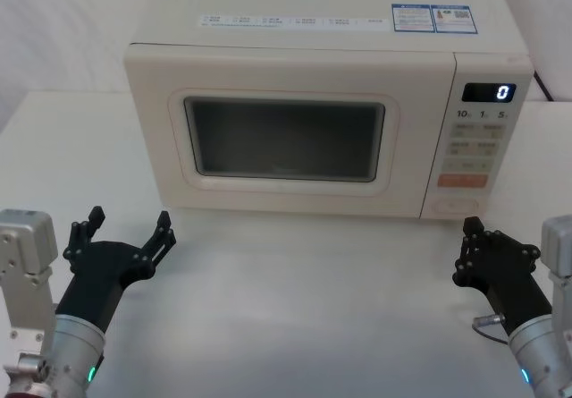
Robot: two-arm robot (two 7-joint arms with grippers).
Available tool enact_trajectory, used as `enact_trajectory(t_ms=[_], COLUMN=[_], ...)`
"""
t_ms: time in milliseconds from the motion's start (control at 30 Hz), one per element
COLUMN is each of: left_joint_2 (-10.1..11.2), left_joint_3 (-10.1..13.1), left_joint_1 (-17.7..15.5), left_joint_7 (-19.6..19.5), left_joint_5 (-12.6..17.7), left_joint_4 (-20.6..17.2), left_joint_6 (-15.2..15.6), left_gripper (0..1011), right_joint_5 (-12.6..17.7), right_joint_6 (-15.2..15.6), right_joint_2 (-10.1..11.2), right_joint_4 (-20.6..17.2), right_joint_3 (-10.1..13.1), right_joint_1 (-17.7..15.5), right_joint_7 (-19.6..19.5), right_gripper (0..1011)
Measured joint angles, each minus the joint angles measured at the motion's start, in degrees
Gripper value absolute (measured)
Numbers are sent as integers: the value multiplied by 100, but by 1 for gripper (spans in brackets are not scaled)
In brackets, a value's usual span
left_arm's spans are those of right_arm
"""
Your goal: Press the button to open the microwave door with one hand; close the microwave door with the other hand.
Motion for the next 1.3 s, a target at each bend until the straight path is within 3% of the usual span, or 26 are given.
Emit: enact_trajectory(t_ms=[700, 1300], left_joint_2=[0, 0], left_joint_3=[0, 0], left_joint_1=[0, 0], left_joint_7=[0, -1], left_joint_5=[0, 0], left_joint_4=[0, 0], left_joint_6=[0, 0], left_gripper=[1001, 1001], right_joint_5=[-306, -467], right_joint_6=[106, 102], right_joint_2=[-383, -562], right_joint_4=[893, 1645], right_joint_3=[162, 310], right_joint_1=[613, 1176], right_joint_7=[307, 343], right_gripper=[0, 0])
